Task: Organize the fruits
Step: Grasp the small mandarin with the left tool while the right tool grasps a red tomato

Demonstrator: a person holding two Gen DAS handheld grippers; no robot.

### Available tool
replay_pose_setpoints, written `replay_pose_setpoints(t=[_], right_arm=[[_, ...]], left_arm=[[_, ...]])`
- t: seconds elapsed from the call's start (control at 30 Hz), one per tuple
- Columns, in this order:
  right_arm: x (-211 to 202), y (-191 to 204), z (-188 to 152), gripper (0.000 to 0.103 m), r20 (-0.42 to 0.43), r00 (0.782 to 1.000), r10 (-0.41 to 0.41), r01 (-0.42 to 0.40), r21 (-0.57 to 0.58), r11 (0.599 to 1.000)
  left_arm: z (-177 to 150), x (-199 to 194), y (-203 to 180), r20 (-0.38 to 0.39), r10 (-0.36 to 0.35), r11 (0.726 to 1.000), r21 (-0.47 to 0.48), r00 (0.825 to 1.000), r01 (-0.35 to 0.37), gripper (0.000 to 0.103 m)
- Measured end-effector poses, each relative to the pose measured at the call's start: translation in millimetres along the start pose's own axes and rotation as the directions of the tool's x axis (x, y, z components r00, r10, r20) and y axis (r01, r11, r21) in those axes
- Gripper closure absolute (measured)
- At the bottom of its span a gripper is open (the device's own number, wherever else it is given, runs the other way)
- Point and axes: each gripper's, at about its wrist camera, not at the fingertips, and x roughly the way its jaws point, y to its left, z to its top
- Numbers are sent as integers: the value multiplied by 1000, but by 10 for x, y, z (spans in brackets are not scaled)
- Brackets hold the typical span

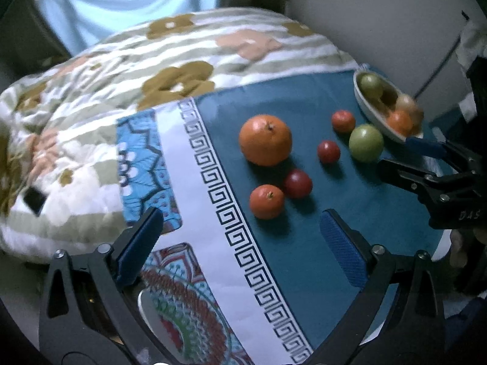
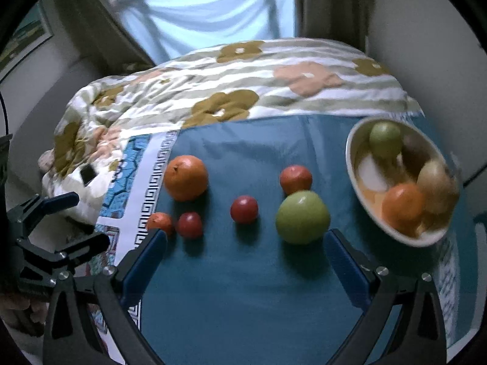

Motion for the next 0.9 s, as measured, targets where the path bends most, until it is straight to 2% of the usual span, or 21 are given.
replay_pose_setpoints(t=[0.03, 0.17, 0.3, 0.37, 0.43, 0.5, 0.57, 0.63, 0.7, 0.77, 0.9], right_arm=[[48, -1, -24, 6, -7, 1000, -5, 5, 15, 1000], [186, -17, -98, 14, -28, 1000, -12, 14, 68, 998], [291, -27, -169, 15, -32, 999, -19, 23, 109, 994], [320, -22, -179, 15, -28, 999, -17, 21, 122, 992], [360, -6, -180, 16, -25, 1000, -19, 22, 127, 992], [405, -1, -185, 19, -25, 1000, -16, 19, 136, 991], [462, 0, -177, 29, -32, 999, -5, 9, 148, 989], [505, -7, -171, 29, -33, 999, 1, 5, 162, 987], [538, -6, -162, 29, -30, 1000, 1, 4, 171, 985], [569, 11, -150, 30, -28, 1000, 0, 4, 171, 985], [624, 30, -135, 38, -32, 999, 6, -1, 168, 986]], left_arm=[[-8, 70, 3, -13, -14, 1000, 12, 1000, 14, 5], [-52, 297, -26, -40, -57, 996, 61, 998, 60, 8], [-61, 433, -97, -38, -72, 991, 109, 997, 76, 15], [-51, 490, -134, -37, -77, 988, 130, 996, 82, 23], [-34, 547, -170, -40, -84, 985, 149, 996, 89, 25], [-18, 600, -203, -43, -95, 981, 167, 995, 100, 27], [-18, 643, -225, -52, -99, 978, 181, 994, 107, 38], [-21, 689, -247, -61, -103, 975, 193, 993, 113, 39], [-27, 707, -272, -56, -92, 973, 205, 994, 102, 40], [-27, 707, -300, -52, -79, 971, 221, 995, 89, 55], [-4, 712, -294, -51, -66, 970, 230, 997, 76, 62]])
